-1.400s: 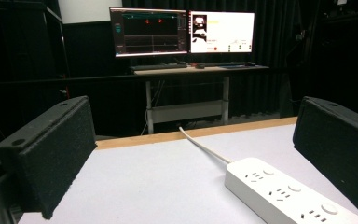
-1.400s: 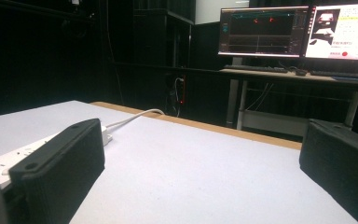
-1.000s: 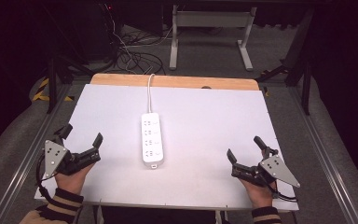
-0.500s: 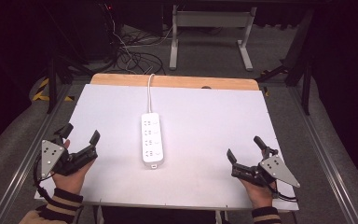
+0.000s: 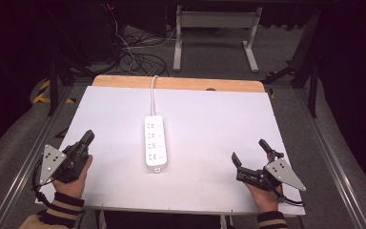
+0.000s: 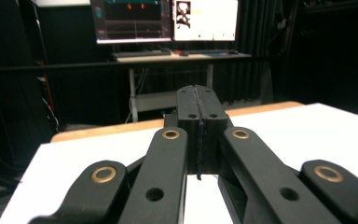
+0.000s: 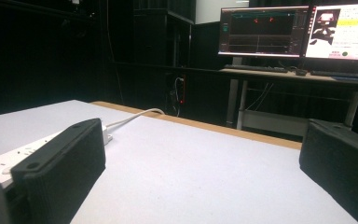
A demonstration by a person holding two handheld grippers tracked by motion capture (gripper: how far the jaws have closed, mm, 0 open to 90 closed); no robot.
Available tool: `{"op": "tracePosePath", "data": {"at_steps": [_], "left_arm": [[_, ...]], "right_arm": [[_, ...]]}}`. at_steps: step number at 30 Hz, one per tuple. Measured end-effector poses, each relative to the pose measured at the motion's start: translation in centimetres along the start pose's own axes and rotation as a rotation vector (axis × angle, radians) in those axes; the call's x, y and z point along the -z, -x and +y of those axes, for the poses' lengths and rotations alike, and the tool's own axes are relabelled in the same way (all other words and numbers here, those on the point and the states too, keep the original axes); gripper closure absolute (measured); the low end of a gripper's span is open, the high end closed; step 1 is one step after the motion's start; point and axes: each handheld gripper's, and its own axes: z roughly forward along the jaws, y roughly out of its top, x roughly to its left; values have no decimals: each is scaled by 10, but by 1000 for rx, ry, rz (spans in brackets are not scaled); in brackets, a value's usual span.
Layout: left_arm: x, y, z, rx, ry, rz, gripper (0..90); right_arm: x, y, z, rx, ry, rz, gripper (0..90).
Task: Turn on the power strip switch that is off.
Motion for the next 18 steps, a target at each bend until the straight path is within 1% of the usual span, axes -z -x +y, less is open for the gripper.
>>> {"op": "tracePosePath", "data": {"at_steps": [1,2,4,5,6,7,9,10,11,13,14,15,16,18], "left_arm": [[0,0,0,0,0,0,899],[0,-1,1,12,-6,-6,899],[-1,-2,2,18,-6,-4,900],[-1,-4,7,35,0,-4,900],[-1,-4,7,35,0,-4,900],[-2,-6,10,33,-10,-11,900],[-3,-4,15,19,-12,-20,900],[-4,-3,17,12,-16,-32,900],[-5,0,20,-14,-26,-46,900],[-5,2,25,-19,-36,-57,900],[-5,2,25,-19,-36,-57,900],[-4,2,31,-21,-35,-58,900],[-4,2,31,-21,-35,-58,900],[-5,-1,37,-27,-37,-51,900]], "right_arm": [[0,0,0,0,0,0,8],[0,0,0,1,1,3,8],[0,0,0,-3,-2,2,8],[0,0,0,1,-4,0,8],[0,0,0,-1,-6,0,8],[0,0,-1,0,-8,0,8],[-1,0,-1,0,-9,-1,9],[0,0,0,-3,-8,-2,9],[0,0,0,-7,-6,0,9],[0,0,0,-6,-5,1,9],[0,0,0,-6,-5,1,9],[1,0,0,-5,-5,2,9],[0,1,0,-4,-7,1,9],[0,1,0,-4,-7,0,9]]}}
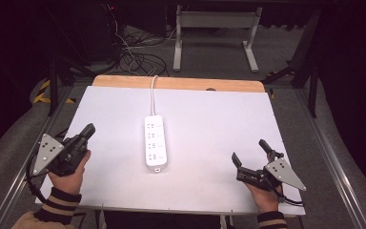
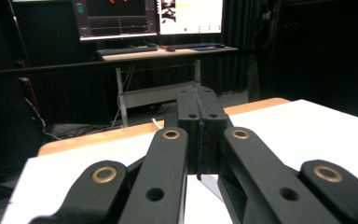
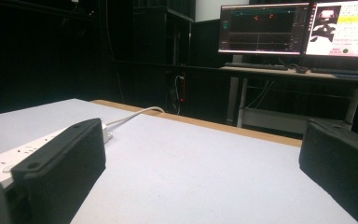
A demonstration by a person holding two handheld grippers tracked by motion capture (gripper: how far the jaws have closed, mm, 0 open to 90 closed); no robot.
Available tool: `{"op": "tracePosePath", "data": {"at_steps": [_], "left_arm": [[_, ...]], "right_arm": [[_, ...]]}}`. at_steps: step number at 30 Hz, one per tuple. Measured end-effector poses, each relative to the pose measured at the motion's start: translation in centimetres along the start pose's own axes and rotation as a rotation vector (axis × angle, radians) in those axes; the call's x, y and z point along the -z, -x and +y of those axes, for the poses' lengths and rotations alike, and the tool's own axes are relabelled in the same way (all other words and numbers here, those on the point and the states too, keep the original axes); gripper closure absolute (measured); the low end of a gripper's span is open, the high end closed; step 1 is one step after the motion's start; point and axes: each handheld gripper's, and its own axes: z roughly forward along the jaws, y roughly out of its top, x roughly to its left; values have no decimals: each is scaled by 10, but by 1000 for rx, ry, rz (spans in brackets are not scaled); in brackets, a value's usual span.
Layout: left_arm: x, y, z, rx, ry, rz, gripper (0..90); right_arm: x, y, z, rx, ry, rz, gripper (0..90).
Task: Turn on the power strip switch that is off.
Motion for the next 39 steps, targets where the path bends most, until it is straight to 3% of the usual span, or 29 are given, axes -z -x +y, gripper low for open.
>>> {"op": "tracePosePath", "data": {"at_steps": [11,23,35,39], "left_arm": [[-6,-3,14,3,-12,-22,900],[-21,13,20,6,-57,-83,900],[-26,16,24,-31,-73,-78,900],[-26,15,27,-24,-79,-77,900]], "right_arm": [[-2,1,-1,-4,-9,-5,10],[0,1,0,-6,1,-10,12],[-2,2,0,-1,-3,-7,12],[-4,2,-1,-5,-6,-8,12]]}}
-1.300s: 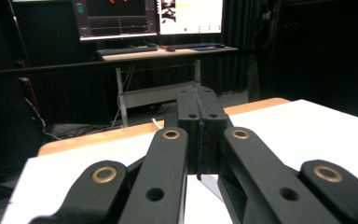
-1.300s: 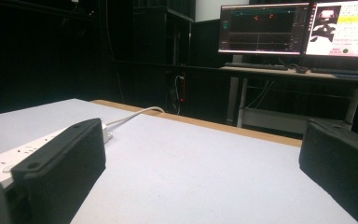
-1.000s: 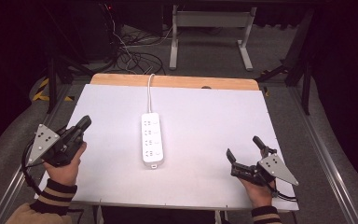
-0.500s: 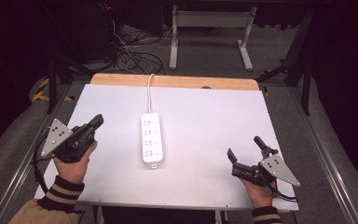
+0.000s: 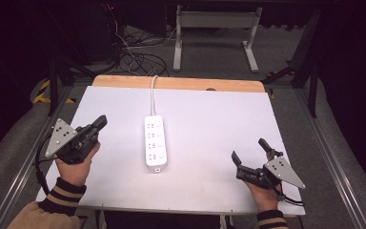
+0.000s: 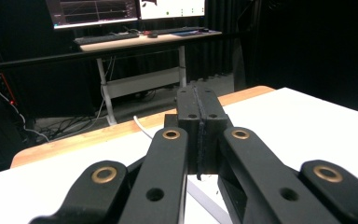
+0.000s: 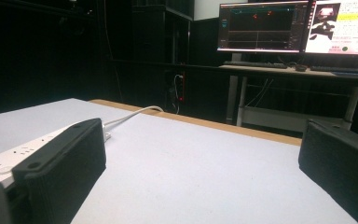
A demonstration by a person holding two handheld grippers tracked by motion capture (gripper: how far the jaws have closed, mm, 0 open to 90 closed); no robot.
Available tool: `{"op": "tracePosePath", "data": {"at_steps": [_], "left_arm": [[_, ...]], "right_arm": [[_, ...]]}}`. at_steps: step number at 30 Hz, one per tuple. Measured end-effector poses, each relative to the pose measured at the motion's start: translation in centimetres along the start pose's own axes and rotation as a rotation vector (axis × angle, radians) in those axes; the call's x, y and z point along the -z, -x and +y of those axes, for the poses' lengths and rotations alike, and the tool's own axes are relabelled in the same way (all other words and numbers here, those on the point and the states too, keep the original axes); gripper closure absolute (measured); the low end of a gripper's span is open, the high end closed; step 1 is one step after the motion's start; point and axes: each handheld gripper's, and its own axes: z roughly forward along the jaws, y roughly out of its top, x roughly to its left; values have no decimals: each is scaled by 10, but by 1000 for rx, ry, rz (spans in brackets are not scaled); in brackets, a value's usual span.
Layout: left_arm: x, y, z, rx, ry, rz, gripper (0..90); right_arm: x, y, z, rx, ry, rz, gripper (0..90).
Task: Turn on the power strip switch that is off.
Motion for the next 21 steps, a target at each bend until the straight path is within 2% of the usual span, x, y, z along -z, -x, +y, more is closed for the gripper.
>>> {"op": "tracePosePath", "data": {"at_steps": [5,8,13,16,17,21], "left_arm": [[0,2,4,-23,-11,-1,900],[-6,0,9,-15,-27,-6,900],[-15,5,14,-17,-47,-24,900],[-29,12,20,-42,-87,-38,900],[-29,12,20,-42,-87,-38,900],[-47,21,31,-63,-120,-48,900]], "right_arm": [[-1,0,0,3,-3,2,12],[-2,1,0,-4,-2,1,13],[-1,1,1,-6,2,0,14],[-1,1,1,-7,5,0,14],[-2,2,1,-7,3,-1,14],[-3,2,1,-8,5,2,14]]}}
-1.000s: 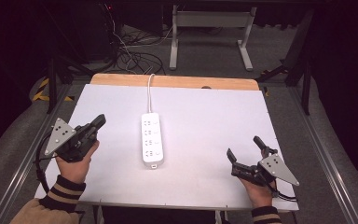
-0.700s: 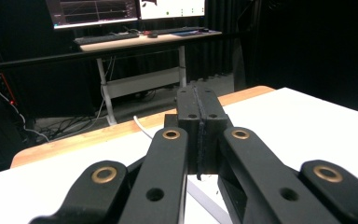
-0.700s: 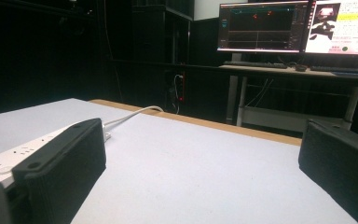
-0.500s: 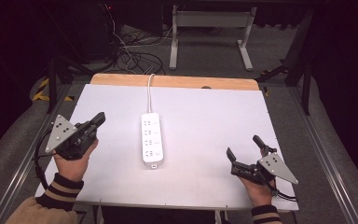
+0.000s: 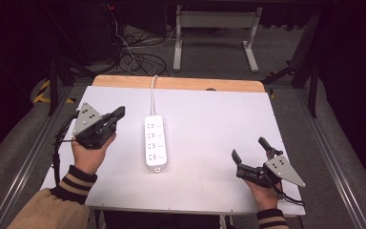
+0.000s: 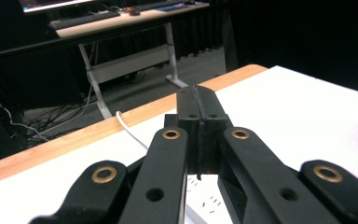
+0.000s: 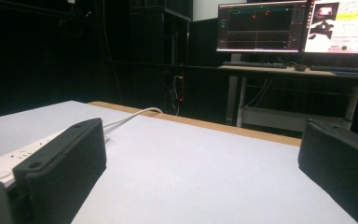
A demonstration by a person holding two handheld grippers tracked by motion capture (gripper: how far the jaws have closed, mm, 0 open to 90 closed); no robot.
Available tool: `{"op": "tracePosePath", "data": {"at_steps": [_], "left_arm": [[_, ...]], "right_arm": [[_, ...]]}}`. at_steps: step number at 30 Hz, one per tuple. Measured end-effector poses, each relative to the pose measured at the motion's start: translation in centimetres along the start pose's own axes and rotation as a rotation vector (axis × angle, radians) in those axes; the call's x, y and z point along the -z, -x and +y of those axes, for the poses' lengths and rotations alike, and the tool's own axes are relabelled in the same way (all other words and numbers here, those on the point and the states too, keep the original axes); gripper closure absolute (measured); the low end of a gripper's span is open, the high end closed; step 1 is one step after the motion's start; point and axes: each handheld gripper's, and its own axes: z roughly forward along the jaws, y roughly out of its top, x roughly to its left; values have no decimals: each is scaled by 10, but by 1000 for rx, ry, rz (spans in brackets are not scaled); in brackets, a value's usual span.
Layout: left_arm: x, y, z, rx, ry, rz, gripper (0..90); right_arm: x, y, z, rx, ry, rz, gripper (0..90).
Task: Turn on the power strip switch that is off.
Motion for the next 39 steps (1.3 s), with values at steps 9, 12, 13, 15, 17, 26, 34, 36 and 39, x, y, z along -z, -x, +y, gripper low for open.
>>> {"op": "tracePosePath", "data": {"at_steps": [9,12,13,15,17,26,34,36,39], "left_arm": [[-41,14,13,-48,-134,-28,900],[-50,14,11,-49,-160,-33,900],[-54,13,10,-50,-180,-34,900],[-66,13,8,-47,-225,-34,900],[-69,13,8,-49,-236,-32,900],[-102,18,4,-58,-375,-58,900],[-127,23,-5,-49,-458,-77,900],[-130,24,-7,-47,-467,-79,900],[-135,25,-10,-46,-487,-79,900]], "right_arm": [[0,0,1,-4,5,-1,15],[0,1,1,-2,2,0,14],[-1,1,1,2,0,-3,14],[-2,1,1,-9,0,3,15],[-2,0,1,-1,3,4,16],[-3,0,2,-3,5,3,16],[-4,0,1,-6,-2,8,16],[-4,0,0,-1,-9,4,16],[-6,-1,-1,1,-15,13,16]]}}
